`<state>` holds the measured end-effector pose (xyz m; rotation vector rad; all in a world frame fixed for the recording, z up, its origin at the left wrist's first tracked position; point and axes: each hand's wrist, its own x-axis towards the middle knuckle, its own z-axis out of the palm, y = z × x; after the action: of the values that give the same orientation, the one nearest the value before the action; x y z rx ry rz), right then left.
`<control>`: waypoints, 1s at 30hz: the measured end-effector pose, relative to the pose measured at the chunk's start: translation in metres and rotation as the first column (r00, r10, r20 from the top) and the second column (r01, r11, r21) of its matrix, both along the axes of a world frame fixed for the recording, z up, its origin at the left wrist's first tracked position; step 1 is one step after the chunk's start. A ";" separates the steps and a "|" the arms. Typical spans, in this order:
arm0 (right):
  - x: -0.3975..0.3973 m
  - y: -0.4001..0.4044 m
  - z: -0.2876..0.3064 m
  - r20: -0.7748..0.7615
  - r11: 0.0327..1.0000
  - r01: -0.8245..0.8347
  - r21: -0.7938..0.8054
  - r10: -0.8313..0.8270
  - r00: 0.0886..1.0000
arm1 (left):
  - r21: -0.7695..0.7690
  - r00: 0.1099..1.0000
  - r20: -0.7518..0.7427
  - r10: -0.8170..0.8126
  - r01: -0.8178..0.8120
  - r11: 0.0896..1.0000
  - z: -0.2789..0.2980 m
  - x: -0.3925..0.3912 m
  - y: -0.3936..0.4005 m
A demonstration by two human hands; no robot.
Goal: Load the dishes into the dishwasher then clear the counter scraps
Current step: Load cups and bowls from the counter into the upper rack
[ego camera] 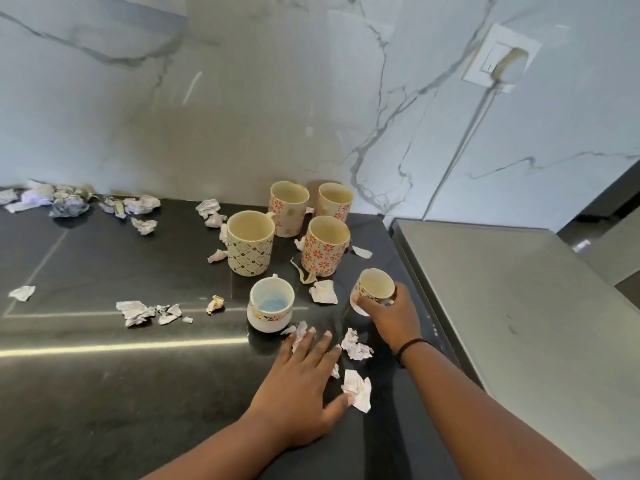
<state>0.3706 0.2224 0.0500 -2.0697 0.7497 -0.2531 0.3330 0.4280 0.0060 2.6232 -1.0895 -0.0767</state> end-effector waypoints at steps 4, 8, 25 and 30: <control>-0.019 -0.006 0.005 0.112 0.987 0.035 0.154 -0.053 0.992 | -0.051 0.999 0.024 -0.023 0.025 0.998 0.009 -0.003 0.002; -0.057 -0.030 0.022 0.178 0.776 0.048 0.628 -0.204 0.963 | -0.118 0.962 0.215 -0.166 0.195 0.974 0.016 -0.010 0.002; -0.417 -0.192 -0.002 0.133 0.235 0.109 0.966 -0.812 0.568 | 0.164 0.679 0.136 -0.722 0.703 0.692 0.011 -0.149 -0.332; -0.528 -0.233 -0.041 -0.071 0.030 0.277 0.960 -0.935 0.347 | 0.284 0.677 0.163 -0.718 0.665 0.691 0.001 -0.184 -0.416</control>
<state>-0.1572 -0.0110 0.0085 -0.2863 1.0826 -0.8490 0.1488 0.0120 0.0067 2.2390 -2.2494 0.0029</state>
